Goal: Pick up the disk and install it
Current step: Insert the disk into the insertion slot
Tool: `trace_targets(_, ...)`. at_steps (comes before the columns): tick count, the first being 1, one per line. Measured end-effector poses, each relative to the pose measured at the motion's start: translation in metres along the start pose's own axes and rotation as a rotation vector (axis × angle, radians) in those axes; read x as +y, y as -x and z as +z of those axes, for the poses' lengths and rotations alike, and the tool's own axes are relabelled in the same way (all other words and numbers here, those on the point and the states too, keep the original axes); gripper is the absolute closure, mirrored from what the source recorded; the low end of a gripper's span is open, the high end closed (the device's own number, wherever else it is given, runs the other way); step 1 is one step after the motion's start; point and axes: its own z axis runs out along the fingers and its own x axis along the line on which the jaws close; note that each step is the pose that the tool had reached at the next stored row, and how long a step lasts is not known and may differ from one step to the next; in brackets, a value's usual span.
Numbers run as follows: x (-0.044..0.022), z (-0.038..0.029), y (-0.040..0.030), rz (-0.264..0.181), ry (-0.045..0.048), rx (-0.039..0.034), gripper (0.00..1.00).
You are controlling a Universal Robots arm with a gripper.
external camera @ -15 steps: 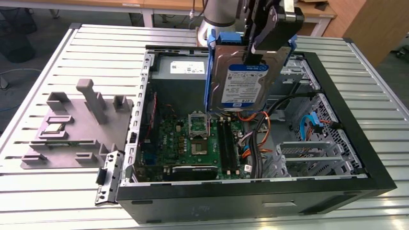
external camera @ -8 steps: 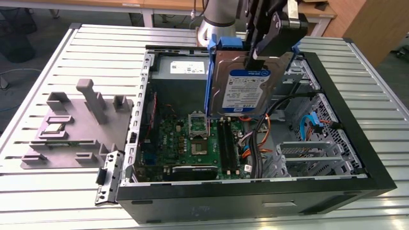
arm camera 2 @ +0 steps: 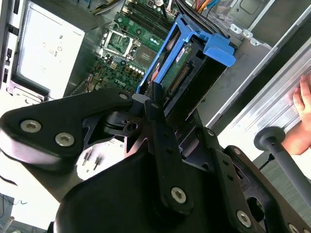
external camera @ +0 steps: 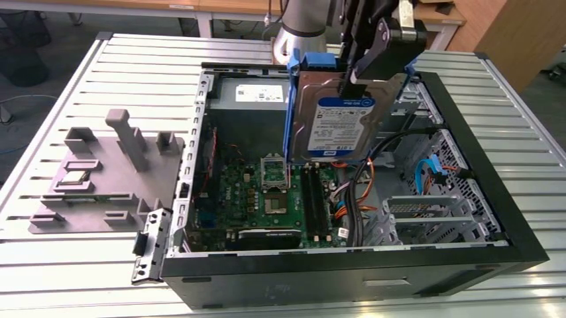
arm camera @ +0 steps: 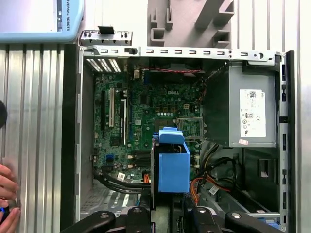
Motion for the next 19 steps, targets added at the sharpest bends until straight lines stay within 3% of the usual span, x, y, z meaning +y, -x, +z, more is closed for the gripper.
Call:
trace_targets(8, 0.0000, -0.0006, -0.0124, 0.000, 0.0000, -0.0001, 0.65)
trace_targets(19, 0.0000, -0.0020, -0.0394, 0.000, 0.0000, 0.0000, 0.65)
